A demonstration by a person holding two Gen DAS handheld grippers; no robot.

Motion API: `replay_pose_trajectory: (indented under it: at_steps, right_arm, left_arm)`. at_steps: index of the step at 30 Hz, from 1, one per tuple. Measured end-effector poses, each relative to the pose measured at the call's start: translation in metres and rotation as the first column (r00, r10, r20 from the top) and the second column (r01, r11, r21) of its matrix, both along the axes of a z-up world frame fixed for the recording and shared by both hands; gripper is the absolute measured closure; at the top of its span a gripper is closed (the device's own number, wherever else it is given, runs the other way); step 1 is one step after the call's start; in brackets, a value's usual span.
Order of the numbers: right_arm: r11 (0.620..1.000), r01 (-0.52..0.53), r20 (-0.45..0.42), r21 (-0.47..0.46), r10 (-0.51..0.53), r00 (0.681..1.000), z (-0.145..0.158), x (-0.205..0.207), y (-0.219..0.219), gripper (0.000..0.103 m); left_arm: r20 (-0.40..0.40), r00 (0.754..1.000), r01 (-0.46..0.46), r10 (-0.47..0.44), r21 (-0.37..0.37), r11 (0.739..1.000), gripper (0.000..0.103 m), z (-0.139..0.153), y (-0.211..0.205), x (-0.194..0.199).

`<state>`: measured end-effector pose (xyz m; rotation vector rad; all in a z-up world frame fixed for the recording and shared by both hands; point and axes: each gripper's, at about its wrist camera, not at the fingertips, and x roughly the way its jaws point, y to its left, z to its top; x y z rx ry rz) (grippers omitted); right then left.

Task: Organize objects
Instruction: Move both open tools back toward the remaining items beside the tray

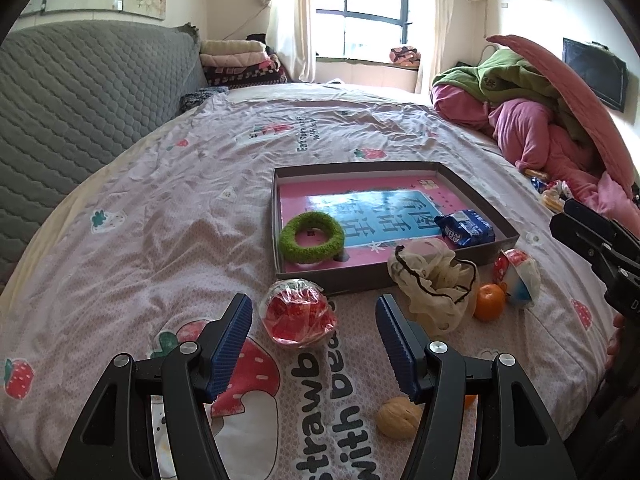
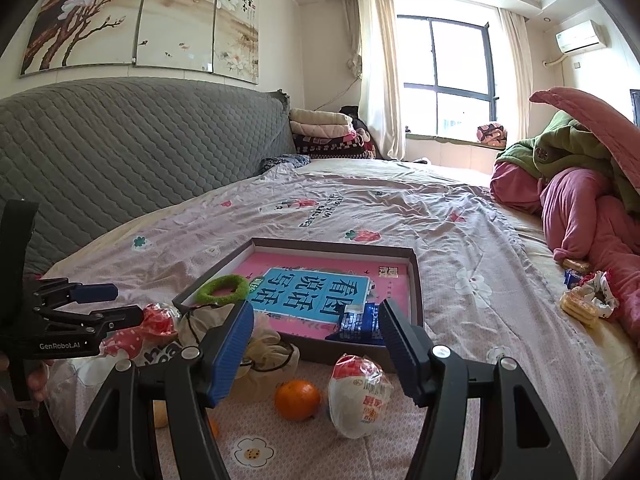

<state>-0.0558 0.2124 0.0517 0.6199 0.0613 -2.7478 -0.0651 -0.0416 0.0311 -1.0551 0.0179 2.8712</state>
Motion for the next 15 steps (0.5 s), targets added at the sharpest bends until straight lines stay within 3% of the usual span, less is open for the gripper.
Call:
replay_pose_trajectory:
  at_steps: [15]
  right_arm:
    - [0.998, 0.019, 0.029, 0.064, -0.021, 0.999, -0.017, 0.016, -0.017, 0.039]
  left_arm:
    - [0.036, 0.999, -0.011, 0.012, -0.015, 1.0, 0.037, -0.023, 0.014, 0.01]
